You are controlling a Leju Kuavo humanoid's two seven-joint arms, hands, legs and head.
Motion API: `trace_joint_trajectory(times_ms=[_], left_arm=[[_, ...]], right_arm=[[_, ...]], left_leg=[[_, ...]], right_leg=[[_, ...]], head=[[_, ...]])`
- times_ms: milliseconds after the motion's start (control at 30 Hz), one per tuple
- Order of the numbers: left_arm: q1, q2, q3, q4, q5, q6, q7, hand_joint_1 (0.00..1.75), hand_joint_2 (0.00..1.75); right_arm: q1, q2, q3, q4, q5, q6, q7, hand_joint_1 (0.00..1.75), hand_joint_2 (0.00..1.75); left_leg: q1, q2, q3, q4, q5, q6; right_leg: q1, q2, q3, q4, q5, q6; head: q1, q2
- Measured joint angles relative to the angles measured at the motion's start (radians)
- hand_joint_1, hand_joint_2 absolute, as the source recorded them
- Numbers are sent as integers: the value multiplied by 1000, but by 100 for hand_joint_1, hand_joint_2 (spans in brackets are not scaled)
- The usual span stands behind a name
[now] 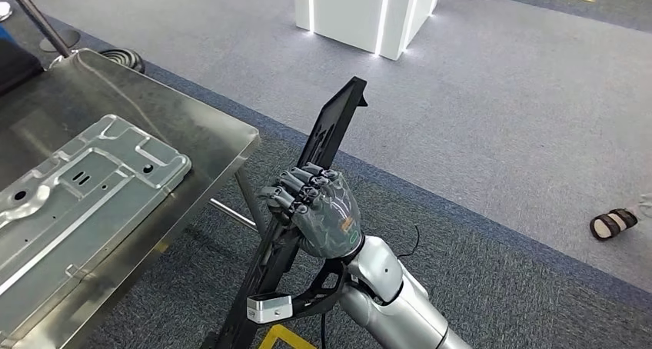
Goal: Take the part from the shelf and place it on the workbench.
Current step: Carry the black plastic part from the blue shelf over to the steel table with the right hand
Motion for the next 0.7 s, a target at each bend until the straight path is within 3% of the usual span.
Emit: trace_joint_trajectory(times_ms=[67, 167, 233, 300, 333, 367, 400, 433, 467, 533, 600, 667, 700], left_arm=[[-2, 1, 0, 0, 0, 0, 0, 0, 175], [0, 2, 0, 0, 0, 0, 0, 0, 175], [-1, 3, 0, 0, 0, 0, 0, 0, 175], [-6, 3, 0, 0, -1, 0, 0, 0, 175], [-7, 3, 0, 0, -1, 0, -1, 0, 175], [-8, 3, 0, 0, -1, 0, -1, 0, 175], [-8, 3, 0, 0, -1, 0, -1, 0, 175], [-8, 3, 0, 0, -1, 0, -1, 0, 175], [-8, 2, 0, 0, -1, 0, -1, 0, 175], [-10, -1, 0, 0, -1, 0, 0, 0, 175], [-11, -4, 0, 0, 0, 0, 0, 0, 175], [-10, -3, 0, 0, 0, 1, 0, 0, 175], [-9, -2, 0, 0, 0, 2, 0, 0, 175]], right_arm=[[-2, 0, 0, 0, 0, 0, 0, 175, 175], [-5, 1, 0, 0, 0, 1, 1, 175, 175], [-8, 3, 0, 0, 0, 1, 2, 175, 175], [-9, 3, 0, 1, 1, 1, 3, 175, 175], [-9, 2, 0, 2, 1, 2, 4, 175, 175], [-8, 1, 0, 4, 1, 2, 4, 175, 175], [-8, 0, 0, 5, 1, 3, 4, 175, 175], [-9, 0, 0, 6, 1, 3, 4, 175, 175], [-11, 0, 0, 6, 1, 4, 5, 175, 175], [-16, 0, 0, 7, 2, 5, 5, 175, 175], [-21, 0, -1, 8, 2, 6, 5, 175, 175], [-27, 2, -1, 8, 2, 7, 6, 175, 175], [-29, 5, -1, 9, 2, 7, 6, 175, 175]], left_leg=[[-7, 18, 31, -60, 13, 12], [-11, -11, 31, -62, 13, 34], [-8, -31, 35, -67, 15, 47], [-9, -51, 36, -68, 16, 57], [-11, -62, 36, -68, 16, 60], [-13, -76, 36, -67, 15, 61], [-16, -91, 37, -66, 15, 62], [-18, -106, 37, -64, 15, 62], [-20, -122, 38, -63, 15, 62], [-20, -148, 36, -60, 15, 60], [-17, -169, 31, -61, 17, 50], [-14, -185, 28, -66, 19, 37], [-16, -173, 25, -60, 13, 33]], right_leg=[[5, -16, 3, 4, -7, 11], [2, -29, 12, 5, -15, 27], [-4, 12, -4, 48, -47, 35], [-5, 65, -68, 175, -110, 36], [-3, 75, -106, 245, -136, 35], [-2, 81, -136, 295, -145, 33], [-1, 83, -148, 305, -132, 29], [0, 87, -140, 275, -100, 23], [1, 98, -116, 211, -56, 15], [4, 144, -61, 77, 4, 1], [7, 165, -38, 22, 16, -5], [6, 142, -31, 10, 21, -6], [2, 131, -25, 1, 24, -9]], head=[[0, 0], [1, 0], [1, 0], [1, 0], [1, 0], [1, 0], [1, 0], [1, 0], [1, 0], [1, 0], [1, 0], [2, 0], [1, 0]])
